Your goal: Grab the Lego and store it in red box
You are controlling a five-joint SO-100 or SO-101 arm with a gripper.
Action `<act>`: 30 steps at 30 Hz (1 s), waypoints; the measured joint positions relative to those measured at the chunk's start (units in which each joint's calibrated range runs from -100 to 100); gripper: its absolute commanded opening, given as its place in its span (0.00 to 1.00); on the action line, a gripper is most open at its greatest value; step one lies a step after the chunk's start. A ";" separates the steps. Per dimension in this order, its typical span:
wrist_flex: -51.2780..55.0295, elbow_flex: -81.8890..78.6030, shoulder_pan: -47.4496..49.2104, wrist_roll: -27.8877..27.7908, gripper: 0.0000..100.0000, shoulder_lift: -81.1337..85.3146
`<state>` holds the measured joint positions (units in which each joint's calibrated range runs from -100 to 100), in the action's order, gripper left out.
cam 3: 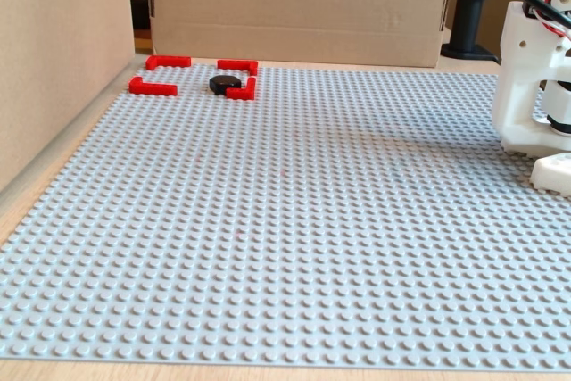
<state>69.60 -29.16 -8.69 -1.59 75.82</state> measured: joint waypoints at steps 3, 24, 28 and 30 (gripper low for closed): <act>5.01 0.00 2.11 -0.05 0.01 8.54; 28.41 3.40 2.54 0.15 0.01 22.91; 28.41 3.40 2.54 0.15 0.01 22.91; 28.41 3.40 2.54 0.15 0.01 22.91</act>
<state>98.01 -25.76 -6.14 -1.44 98.73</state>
